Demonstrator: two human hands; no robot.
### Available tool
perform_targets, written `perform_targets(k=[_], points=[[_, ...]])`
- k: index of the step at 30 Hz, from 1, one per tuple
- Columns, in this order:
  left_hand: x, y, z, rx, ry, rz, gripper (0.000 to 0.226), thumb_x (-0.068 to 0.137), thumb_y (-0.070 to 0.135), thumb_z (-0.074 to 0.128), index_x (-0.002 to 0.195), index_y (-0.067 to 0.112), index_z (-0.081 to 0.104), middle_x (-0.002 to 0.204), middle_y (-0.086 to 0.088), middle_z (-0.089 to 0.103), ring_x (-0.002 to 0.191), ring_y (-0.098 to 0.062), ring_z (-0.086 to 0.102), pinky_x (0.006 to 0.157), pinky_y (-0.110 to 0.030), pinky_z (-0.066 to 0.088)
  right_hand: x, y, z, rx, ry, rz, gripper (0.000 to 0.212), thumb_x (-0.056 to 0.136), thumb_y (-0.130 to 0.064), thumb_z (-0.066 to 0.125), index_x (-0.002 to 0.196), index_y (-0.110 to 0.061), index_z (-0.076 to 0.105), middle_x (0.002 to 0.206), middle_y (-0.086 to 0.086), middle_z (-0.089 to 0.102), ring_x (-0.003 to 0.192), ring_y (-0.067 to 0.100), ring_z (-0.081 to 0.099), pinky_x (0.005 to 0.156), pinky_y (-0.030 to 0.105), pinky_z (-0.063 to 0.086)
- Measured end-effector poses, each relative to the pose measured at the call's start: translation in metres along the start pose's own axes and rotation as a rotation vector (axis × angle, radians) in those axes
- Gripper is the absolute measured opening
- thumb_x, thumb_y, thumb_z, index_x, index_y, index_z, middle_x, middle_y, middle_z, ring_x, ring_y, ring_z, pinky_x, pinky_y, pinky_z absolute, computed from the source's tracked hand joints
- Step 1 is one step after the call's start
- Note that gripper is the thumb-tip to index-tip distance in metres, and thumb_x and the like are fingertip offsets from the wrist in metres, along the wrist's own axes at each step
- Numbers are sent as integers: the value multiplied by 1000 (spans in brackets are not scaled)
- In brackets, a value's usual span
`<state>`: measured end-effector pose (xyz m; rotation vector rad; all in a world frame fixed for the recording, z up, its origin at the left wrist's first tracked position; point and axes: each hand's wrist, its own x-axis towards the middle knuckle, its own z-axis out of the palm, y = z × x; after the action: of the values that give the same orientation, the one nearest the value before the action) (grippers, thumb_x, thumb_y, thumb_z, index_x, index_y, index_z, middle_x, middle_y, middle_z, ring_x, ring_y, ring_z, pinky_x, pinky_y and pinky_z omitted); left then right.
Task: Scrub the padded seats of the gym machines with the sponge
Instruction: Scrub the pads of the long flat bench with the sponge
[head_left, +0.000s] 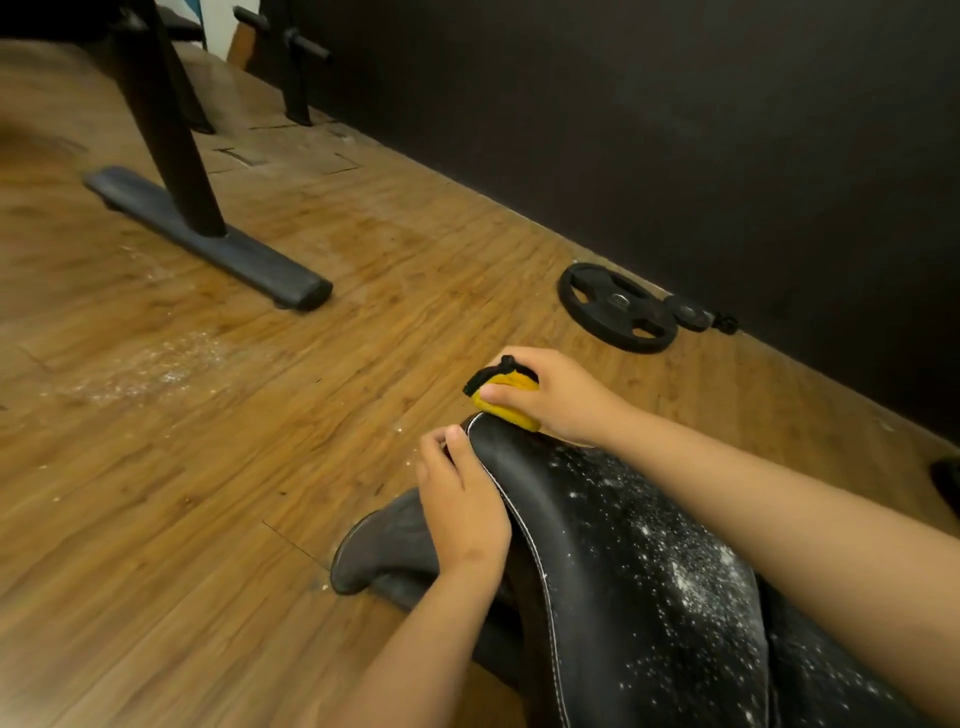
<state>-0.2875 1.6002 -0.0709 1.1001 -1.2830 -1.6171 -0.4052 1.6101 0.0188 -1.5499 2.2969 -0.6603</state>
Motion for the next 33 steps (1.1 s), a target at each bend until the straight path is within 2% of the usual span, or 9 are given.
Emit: perform_targets(k=[4,9,11,15,19,22,27,30,33], points=[[-7,4,-5,-18,18,-31,28,104,38,28,97,20,50,96,1,57,91,-16,50,75,-26,29,-7,-12,1,-39,-19,-39,18,88,-30,67,100,-17,70,95,-3,70,92,10,63,87,37,49],[-7,5,-16,-40,-3,-60,27,104,36,34,92,17,49,82,3,55,82,-18,49,70,-31,29,-37,-26,-2,-143,21,-159,18,86,-28,71,100,-16,70,93,-4,64,90,6,58,82,21,44],[-7,3,-17,-39,-16,-45,26,103,37,35,95,17,51,87,0,58,87,-20,52,72,-30,30,-41,-24,-1,-170,14,-175,19,86,-29,71,99,-15,69,93,-3,64,90,8,59,81,21,44],[-7,1,-20,-35,-47,-14,24,104,35,36,97,18,51,91,0,58,91,-20,51,71,-26,28,-15,-19,6,-213,113,-69,21,86,-31,69,96,-13,68,93,3,65,89,16,59,80,33,46],[-3,1,-30,-41,-175,-29,21,105,31,34,108,17,50,93,7,56,86,-10,49,66,-26,28,-41,-31,21,-181,63,-196,19,86,-33,68,96,-17,68,90,-1,62,86,10,57,77,24,43],[-5,-3,-33,-71,-207,-45,25,105,27,36,121,18,51,112,4,57,105,-13,50,82,-23,32,-59,-30,20,-214,20,-215,21,87,-33,67,97,-15,67,89,-1,59,84,10,54,77,24,42],[-11,-1,-35,-78,-220,-75,39,103,33,41,138,16,47,139,-1,51,129,-18,44,106,-28,33,-36,-30,18,-228,228,18,28,89,-35,65,102,-11,64,99,9,62,95,24,57,82,35,44],[-12,-2,-36,-65,-246,-67,45,101,36,46,142,17,43,142,-2,49,131,-18,43,106,-27,33,-66,-31,25,-177,160,-99,23,87,-32,67,98,-11,65,93,7,62,91,21,58,82,37,45],[-12,-3,-37,-60,-250,-67,46,101,36,46,143,18,42,145,-1,47,133,-18,42,105,-26,31,-94,-22,27,-178,80,-174,24,86,-32,69,101,-14,67,94,2,61,91,15,56,83,31,44]])
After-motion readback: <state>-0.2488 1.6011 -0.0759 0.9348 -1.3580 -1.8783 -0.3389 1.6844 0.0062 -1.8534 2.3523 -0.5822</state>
